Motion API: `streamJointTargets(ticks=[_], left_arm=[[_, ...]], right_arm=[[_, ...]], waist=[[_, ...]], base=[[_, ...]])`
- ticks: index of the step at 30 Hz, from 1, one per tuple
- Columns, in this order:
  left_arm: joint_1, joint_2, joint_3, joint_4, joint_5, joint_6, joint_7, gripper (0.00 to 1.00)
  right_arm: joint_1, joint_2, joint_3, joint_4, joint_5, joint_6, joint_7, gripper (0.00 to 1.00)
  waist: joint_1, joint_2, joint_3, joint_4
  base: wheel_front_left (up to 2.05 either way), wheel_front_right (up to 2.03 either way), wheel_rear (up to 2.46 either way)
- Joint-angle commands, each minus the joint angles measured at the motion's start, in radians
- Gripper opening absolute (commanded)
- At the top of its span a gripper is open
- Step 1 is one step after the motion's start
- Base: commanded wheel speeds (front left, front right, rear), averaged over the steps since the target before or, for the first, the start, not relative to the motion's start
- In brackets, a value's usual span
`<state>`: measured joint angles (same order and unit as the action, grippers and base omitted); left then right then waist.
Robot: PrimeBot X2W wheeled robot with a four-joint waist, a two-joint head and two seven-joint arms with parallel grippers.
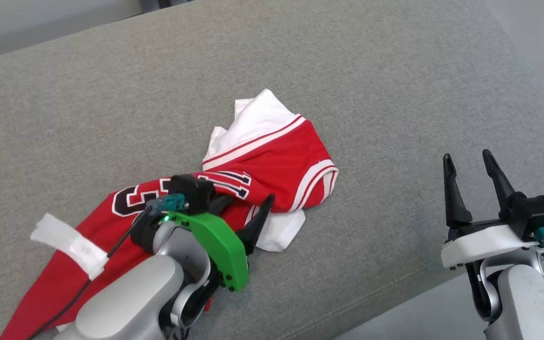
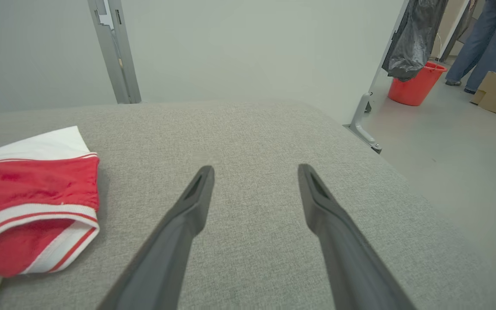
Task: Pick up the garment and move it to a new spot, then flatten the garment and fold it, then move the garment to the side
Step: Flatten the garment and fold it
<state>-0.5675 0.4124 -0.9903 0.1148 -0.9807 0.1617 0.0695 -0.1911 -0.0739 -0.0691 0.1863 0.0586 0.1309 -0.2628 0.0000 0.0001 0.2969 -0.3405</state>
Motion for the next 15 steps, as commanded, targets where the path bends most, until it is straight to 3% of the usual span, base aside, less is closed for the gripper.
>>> streamJointTargets(ticks=[1, 11, 12, 13, 15], left_arm=[[-0.018, -0.012, 0.002, 0.006, 0.014, 0.0, -0.004, 1.0], [-0.112, -0.049, 0.003, 0.163, 0.011, -0.009, 0.041, 1.0], [-0.119, -0.052, 0.01, 0.18, 0.015, -0.009, 0.029, 0.41], [-0.123, -0.055, 0.014, 0.195, 0.012, -0.01, 0.024, 0.0], [-0.131, -0.058, 0.017, 0.205, 0.01, -0.023, 0.014, 0.0]], right_arm=[[-0.007, 0.002, 0.0, -0.001, 0.005, 0.0, -0.003, 1.0], [-0.016, 0.018, 0.014, 0.003, 0.018, 0.0, -0.003, 1.0], [-0.016, 0.019, 0.015, 0.004, 0.021, 0.0, -0.003, 1.0], [-0.017, 0.019, 0.016, 0.005, 0.023, 0.0, -0.003, 1.0], [-0.017, 0.021, 0.015, 0.007, 0.026, 0.0, -0.003, 1.0]], waist=[[0.0, -0.0001, 0.021, -0.026], [0.0, -0.0001, 0.045, -0.077], [0.0, -0.0001, 0.046, -0.081], [0.0, -0.0001, 0.048, -0.084], [0.0, -0.0001, 0.049, -0.086]], base=[[0.0, 0.0, 0.0], [0.0, 0.0, 0.0], [0.0, 0.0, 0.0], [0.0, 0.0, 0.0], [0.0, 0.0, 0.0]])
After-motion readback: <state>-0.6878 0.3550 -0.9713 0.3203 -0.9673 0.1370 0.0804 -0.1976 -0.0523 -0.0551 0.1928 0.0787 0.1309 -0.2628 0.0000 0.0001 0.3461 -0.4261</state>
